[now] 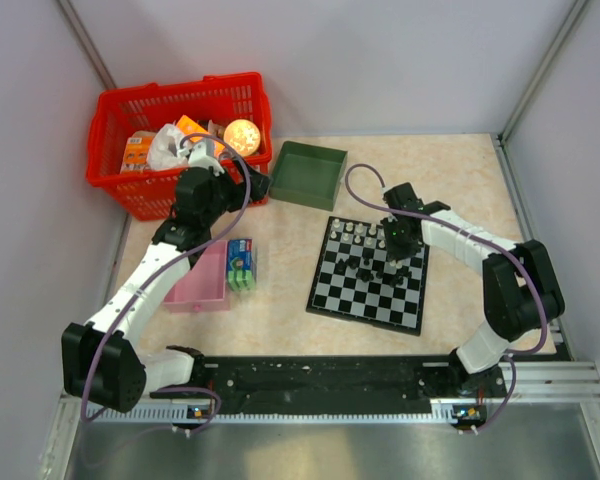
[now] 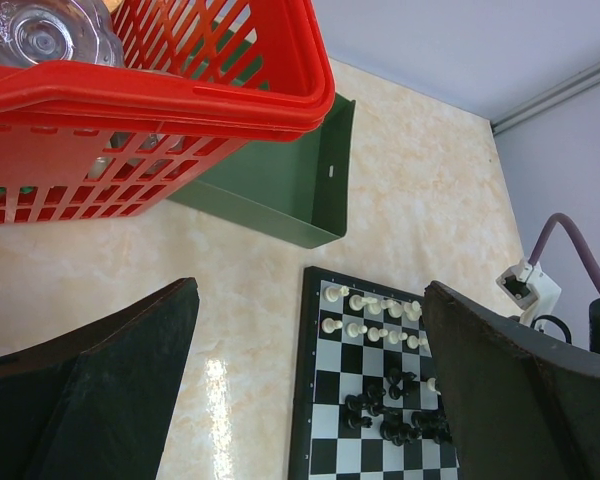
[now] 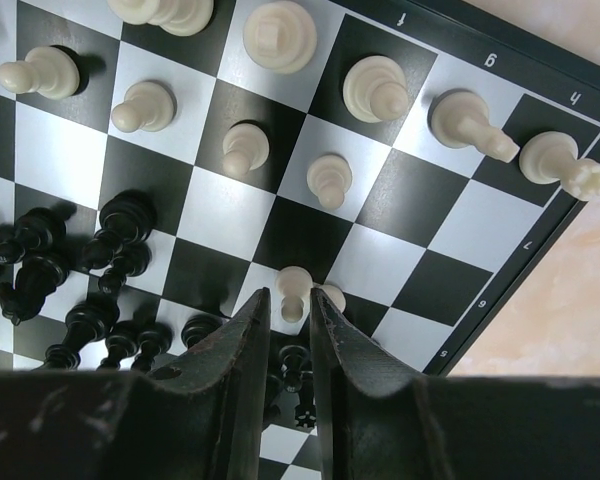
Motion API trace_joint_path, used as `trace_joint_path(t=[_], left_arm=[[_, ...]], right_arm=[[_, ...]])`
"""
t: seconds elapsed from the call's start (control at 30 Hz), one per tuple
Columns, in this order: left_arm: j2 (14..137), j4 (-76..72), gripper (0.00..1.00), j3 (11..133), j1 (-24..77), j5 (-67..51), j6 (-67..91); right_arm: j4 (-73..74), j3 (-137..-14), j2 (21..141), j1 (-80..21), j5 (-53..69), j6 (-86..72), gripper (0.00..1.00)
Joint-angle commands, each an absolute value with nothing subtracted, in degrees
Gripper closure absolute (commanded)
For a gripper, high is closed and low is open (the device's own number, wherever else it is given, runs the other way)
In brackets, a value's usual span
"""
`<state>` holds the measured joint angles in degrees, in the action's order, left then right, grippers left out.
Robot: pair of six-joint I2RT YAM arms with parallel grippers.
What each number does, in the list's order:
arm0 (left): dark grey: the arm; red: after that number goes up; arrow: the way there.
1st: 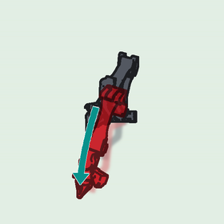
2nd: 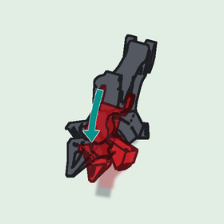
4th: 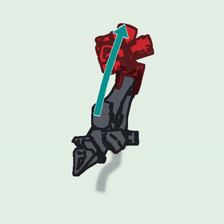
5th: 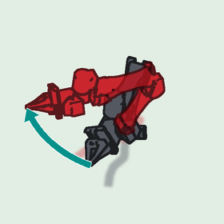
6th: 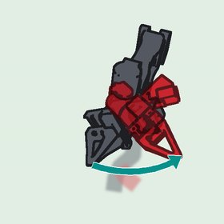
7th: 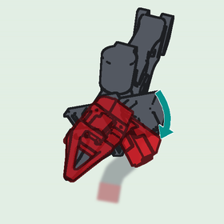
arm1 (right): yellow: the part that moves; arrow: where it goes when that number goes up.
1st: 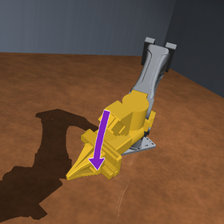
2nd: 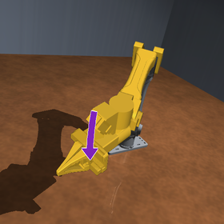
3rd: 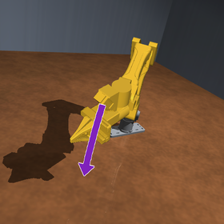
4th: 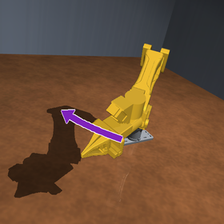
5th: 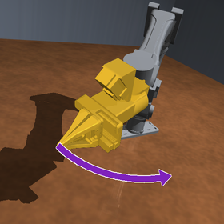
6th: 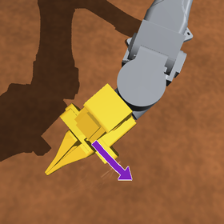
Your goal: Set up the chess pieces on the board
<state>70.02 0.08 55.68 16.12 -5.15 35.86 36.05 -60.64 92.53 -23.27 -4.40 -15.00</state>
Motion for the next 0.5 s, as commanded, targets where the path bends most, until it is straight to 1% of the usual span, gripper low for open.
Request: trace_joint_path(t=[0.0, 0.47], left_arm=[[68.91, -2.64, 0.01, 55.37, 15.64, -5.71, 36.03], [68.64, -2.64, 0.01, 55.28, 15.56, -5.80, 36.04]], right_arm=[[36.30, -60.64, 92.72, -24.17, -5.54, -14.85, 0.78], [36.74, -60.56, 93.25, -24.26, -4.92, -14.85, 0.79]])
